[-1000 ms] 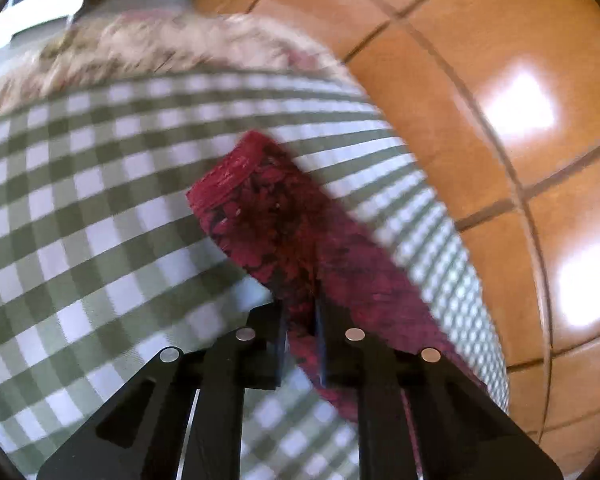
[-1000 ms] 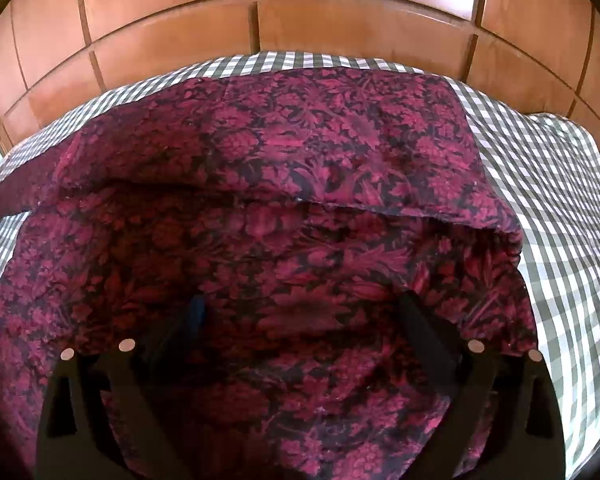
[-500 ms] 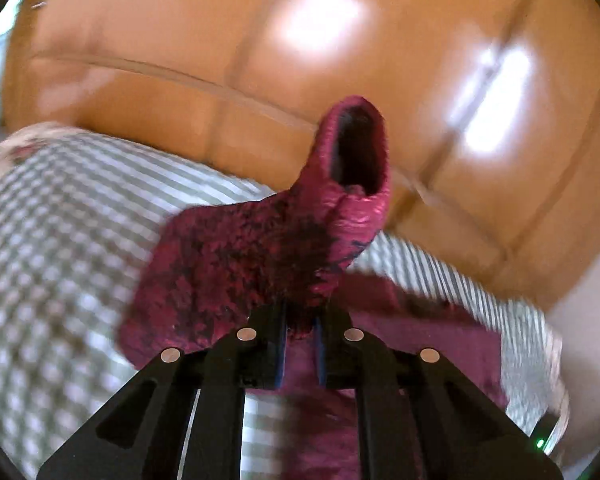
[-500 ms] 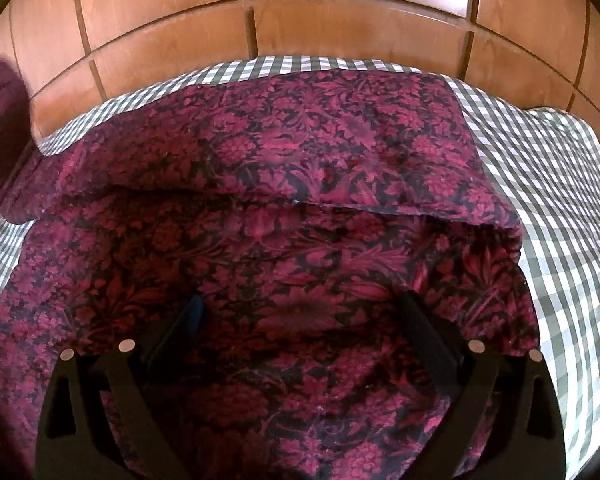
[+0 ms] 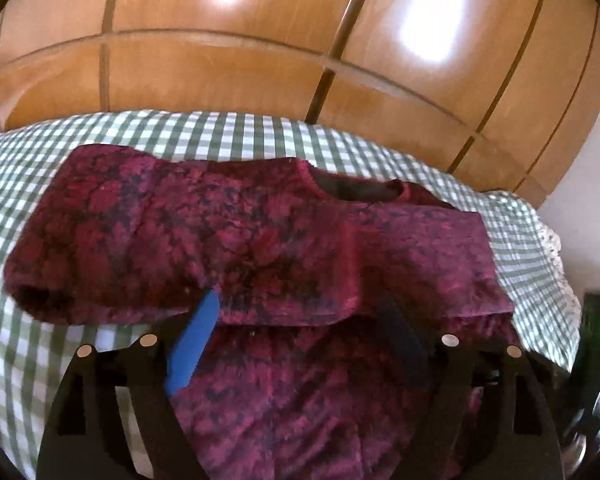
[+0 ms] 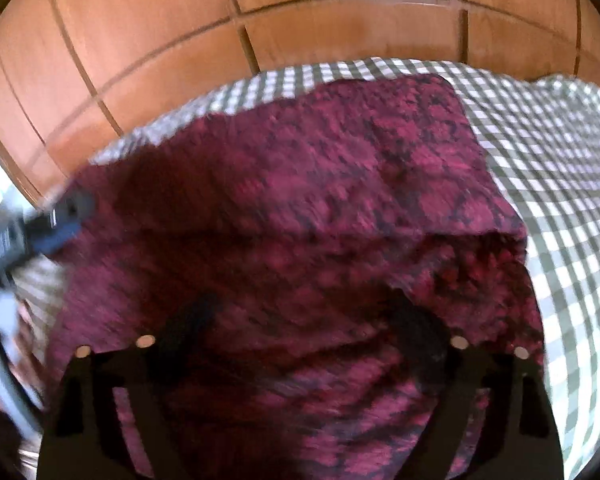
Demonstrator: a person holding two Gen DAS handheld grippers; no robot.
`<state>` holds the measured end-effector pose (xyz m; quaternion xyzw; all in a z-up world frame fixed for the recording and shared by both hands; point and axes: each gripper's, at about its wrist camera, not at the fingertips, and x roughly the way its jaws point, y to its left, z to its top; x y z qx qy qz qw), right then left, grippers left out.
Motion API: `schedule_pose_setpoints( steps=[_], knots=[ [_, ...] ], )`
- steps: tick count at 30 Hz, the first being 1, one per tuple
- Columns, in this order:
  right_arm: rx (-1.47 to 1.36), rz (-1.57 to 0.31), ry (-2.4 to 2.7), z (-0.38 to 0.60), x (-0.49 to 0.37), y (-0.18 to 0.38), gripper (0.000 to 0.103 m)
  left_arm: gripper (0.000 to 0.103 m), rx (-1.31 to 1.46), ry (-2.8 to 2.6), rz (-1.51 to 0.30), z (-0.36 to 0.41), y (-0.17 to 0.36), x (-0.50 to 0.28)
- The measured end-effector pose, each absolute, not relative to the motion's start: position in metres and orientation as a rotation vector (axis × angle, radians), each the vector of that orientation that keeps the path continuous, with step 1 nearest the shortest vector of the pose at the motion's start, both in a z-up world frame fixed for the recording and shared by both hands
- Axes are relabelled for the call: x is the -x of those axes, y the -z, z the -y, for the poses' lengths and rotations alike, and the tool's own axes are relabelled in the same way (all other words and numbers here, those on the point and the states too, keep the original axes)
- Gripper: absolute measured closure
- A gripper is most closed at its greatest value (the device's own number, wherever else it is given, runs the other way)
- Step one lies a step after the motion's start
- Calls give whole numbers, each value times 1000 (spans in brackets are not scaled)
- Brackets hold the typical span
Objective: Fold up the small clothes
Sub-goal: 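Grasp the top's side edge with the right tool and fold it over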
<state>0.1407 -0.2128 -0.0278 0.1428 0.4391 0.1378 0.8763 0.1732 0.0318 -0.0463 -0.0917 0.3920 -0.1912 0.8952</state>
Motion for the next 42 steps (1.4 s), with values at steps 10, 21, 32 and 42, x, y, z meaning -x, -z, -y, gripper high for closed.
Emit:
schedule_pose_setpoints(
  steps=[10, 21, 32, 42],
  knots=[
    [-334, -978, -516, 110, -206, 3, 30, 22, 336, 112, -815, -127, 56, -160],
    [-185, -829, -458, 94, -208, -43, 94, 22, 390, -36, -898, -154, 84, -186],
    [-266, -629, -187, 245, -182, -84, 94, 22, 305, -75, -972, -110, 99, -221],
    [-337, -882, -14, 299, -198, 48, 96, 28, 232, -99, -988, -93, 106, -216]
  ],
)
